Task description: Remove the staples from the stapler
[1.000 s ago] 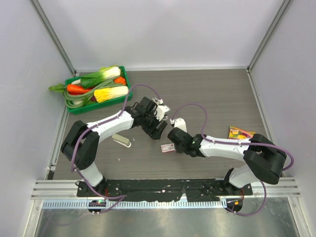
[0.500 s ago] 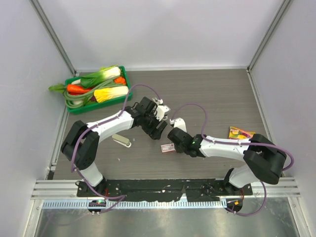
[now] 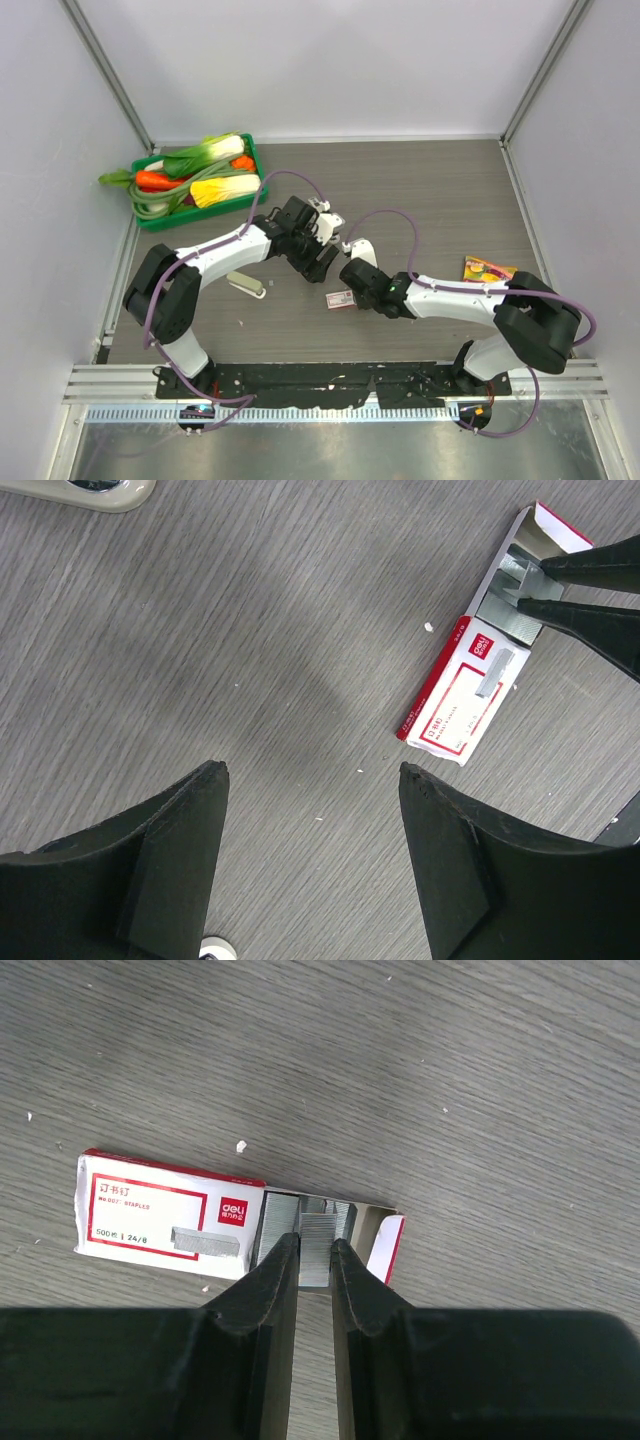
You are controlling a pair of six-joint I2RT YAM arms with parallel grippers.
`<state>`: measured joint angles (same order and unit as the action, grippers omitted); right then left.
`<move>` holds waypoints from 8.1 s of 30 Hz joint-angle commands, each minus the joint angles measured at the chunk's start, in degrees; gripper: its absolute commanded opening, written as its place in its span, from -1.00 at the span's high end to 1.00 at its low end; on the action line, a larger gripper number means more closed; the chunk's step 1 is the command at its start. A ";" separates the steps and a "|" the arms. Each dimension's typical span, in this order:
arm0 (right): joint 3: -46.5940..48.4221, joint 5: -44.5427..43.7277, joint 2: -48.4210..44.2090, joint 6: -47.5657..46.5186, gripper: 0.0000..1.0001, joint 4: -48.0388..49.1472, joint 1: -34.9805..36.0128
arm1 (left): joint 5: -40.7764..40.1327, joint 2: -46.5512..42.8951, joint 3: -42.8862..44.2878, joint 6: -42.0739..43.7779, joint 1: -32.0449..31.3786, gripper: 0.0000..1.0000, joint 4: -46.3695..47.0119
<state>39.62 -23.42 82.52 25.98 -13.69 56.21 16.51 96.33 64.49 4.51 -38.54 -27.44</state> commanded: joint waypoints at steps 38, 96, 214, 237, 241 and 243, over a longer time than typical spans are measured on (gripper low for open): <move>-3.05 -0.40 -4.56 -0.66 0.24 2.80 0.57 | 0.98 -1.94 0.73 -0.65 0.22 -0.47 1.07; 0.99 3.21 -2.19 -5.23 0.69 4.82 -5.93 | 0.80 -1.50 0.99 -0.21 0.22 -0.47 0.90; -20.90 43.63 -10.19 14.80 0.65 23.27 -30.80 | -6.76 5.88 -3.67 8.14 -9.00 -0.39 6.96; -18.26 45.13 -3.95 17.53 0.74 32.06 -27.38 | -8.34 7.20 -2.44 7.70 -9.71 -0.38 6.53; -18.08 45.92 -3.51 17.62 0.75 33.38 -26.85 | -8.51 7.29 -2.44 7.70 -9.71 -0.38 6.61; -17.99 46.53 -3.07 17.62 0.74 33.99 -26.85 | -8.60 7.29 -2.53 7.79 -9.71 -0.38 6.52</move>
<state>19.86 21.65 78.61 43.27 16.67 28.75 7.51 102.06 61.60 12.47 -47.94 -21.45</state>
